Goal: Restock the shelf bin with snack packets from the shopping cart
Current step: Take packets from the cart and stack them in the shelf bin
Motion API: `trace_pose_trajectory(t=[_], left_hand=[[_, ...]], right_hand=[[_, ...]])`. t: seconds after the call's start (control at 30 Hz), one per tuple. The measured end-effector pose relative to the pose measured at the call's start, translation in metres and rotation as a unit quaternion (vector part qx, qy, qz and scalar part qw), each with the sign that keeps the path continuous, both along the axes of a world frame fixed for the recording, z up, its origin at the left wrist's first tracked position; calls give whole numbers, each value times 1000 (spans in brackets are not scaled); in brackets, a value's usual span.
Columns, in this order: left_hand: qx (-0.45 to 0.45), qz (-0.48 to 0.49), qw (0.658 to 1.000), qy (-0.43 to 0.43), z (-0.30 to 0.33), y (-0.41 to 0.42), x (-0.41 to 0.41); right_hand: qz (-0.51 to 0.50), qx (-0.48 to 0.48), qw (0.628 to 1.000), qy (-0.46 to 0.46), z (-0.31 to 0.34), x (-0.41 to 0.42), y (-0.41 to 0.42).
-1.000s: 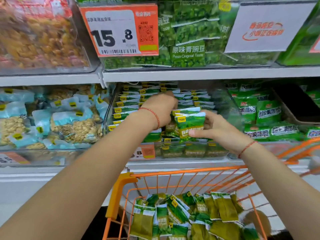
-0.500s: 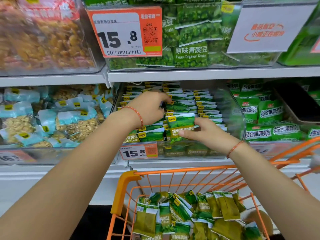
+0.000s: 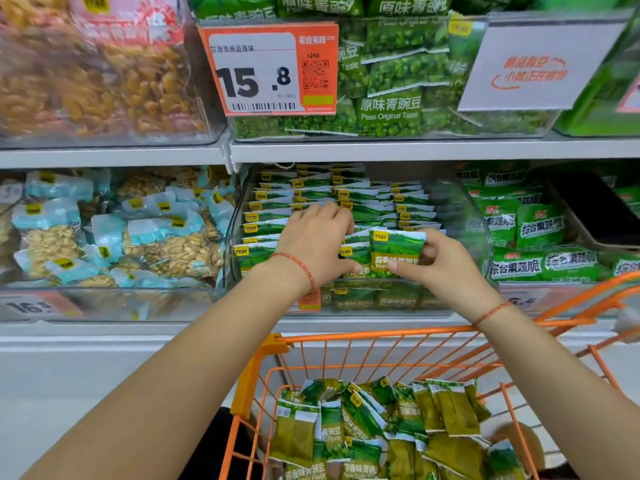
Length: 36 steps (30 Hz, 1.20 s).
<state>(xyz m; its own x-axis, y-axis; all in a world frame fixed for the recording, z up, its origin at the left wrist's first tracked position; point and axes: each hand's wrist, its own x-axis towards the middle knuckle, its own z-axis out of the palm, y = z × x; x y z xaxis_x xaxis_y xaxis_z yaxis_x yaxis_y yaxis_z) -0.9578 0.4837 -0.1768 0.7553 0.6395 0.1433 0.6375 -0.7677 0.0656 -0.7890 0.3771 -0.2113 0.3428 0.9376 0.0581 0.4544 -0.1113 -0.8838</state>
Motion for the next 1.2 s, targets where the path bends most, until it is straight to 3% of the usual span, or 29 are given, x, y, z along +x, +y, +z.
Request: trace_pose_trajectory(t=[0.43, 0.57, 0.67, 1.1, 1.2], left_hand=[[17, 6, 1000, -19, 3, 8, 3], [-33, -24, 999, 0, 10, 13, -2], [-68, -31, 997, -22, 17, 17, -6], [-137, -21, 987, -86, 2, 18, 4], [-141, -25, 986, -80, 3, 20, 7]], right_hand=[[12, -99, 973, -209, 12, -16, 15], [49, -108, 983, -143, 18, -14, 9], [-14, -41, 997, -59, 18, -9, 5], [-12, -24, 966, -258, 14, -47, 15], [14, -19, 979, -202, 14, -42, 12]])
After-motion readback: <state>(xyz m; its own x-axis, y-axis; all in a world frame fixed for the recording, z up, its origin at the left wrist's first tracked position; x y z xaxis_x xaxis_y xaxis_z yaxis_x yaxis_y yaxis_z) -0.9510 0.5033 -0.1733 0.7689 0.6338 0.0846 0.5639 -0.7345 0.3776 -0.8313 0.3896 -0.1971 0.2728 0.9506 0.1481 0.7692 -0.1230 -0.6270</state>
